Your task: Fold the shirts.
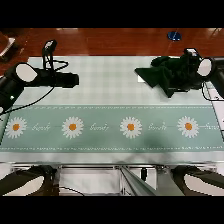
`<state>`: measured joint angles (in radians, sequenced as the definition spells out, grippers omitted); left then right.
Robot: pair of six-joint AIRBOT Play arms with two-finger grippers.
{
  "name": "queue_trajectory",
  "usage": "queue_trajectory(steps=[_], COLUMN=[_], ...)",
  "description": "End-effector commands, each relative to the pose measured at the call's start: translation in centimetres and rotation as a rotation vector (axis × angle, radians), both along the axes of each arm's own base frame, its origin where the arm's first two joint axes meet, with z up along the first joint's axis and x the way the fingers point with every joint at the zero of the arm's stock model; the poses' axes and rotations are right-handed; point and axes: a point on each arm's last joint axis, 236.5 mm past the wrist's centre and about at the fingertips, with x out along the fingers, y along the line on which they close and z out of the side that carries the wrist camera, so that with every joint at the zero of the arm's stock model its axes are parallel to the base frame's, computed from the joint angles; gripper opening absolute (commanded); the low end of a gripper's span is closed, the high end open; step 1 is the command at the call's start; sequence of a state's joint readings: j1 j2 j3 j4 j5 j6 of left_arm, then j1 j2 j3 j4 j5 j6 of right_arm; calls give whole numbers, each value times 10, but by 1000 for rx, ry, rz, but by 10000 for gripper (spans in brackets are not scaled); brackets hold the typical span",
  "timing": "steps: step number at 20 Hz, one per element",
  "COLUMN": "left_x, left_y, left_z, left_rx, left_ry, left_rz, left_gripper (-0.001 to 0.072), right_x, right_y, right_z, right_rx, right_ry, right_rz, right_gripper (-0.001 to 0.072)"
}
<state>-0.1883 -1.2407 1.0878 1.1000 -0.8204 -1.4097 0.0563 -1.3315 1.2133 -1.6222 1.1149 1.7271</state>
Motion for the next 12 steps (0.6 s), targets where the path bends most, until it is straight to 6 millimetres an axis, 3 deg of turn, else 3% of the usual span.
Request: queue_trajectory(steps=[1, 3, 6, 7, 8, 10, 12], left_x=[0, 0, 11, 16, 21, 30, 35], left_y=[1, 1, 3, 3, 4, 7, 8], left_z=[0, 0, -1, -3, -6, -12, -17], left_rx=[1, 1, 0, 0, 0, 2, 5], left_ry=[1, 1, -29, -42, -50, -60, -64], left_rz=[1, 1, 22, 32, 43, 65, 71], left_gripper=[24, 24, 31, 158, 492, 509, 508], right_x=[11, 26, 67, 84, 102, 129, 144], right_y=[1, 0, -13, -19, -23, -42, -79], right_z=[4, 11, 36, 49, 62, 70, 46], right_rx=[3, -3, -91, -131, -168, -187, -102], right_ry=[-48, -118, -320, -405, -498, -614, -587], right_rz=[3, 9, 47, 59, 73, 5, -202], right_gripper=[21, 21, 35, 236, 406, 406, 405])
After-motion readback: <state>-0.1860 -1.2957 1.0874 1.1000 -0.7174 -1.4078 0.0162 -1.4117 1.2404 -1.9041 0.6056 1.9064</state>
